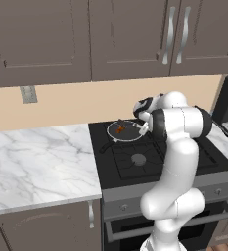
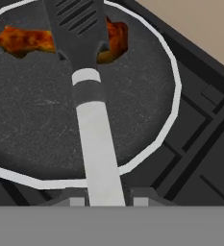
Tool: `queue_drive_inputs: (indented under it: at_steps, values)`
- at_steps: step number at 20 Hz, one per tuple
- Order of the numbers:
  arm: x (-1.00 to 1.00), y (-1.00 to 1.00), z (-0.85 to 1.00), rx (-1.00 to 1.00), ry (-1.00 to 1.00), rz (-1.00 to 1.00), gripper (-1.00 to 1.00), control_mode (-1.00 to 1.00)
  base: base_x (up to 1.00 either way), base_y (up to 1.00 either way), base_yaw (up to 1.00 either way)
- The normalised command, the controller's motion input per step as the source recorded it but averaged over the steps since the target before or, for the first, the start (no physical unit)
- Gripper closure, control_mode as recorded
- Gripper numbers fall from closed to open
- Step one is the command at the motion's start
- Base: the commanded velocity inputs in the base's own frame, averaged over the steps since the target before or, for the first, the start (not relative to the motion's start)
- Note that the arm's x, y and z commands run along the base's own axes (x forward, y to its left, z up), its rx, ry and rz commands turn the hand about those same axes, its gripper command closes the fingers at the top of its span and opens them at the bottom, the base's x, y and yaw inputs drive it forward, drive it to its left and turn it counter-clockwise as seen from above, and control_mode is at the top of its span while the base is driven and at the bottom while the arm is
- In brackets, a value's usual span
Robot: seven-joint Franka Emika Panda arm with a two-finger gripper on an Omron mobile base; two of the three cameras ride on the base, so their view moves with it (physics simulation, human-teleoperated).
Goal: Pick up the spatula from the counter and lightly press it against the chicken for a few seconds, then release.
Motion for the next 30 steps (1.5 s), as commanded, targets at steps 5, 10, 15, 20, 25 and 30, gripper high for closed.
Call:
queue_drive_inputs:
  at_steps: [5, 10, 15, 20, 25, 30]
  values:
    - [-0.23, 0.0, 0.1, 0.0, -0.11, 0.0, 1.0, -1.0, 0.0, 0.0, 0.0]
    - [-0.19, 0.0, 0.03, 0.0, -0.1, 0.0, 1.0, -1.0, 0.0, 0.0, 0.0]
    - [-0.09, 0.0, 0.0, 0.0, -0.06, 0.0, 1.0, -1.0, 0.0, 0.0, 0.0]
    - [-0.13, 0.0, 0.02, 0.0, -0.04, 0.0, 1.0, -1.0, 0.0, 0.0, 0.0]
    - [-0.3, 0.0, 0.0, 0.0, 0.0, 0.0, 1.0, -1.0, 0.0, 0.0, 0.0]
    - [-0.29, 0.0, 0.06, 0.0, 0.01, 0.0, 1.0, -1.0, 0.0, 0.0, 0.0]
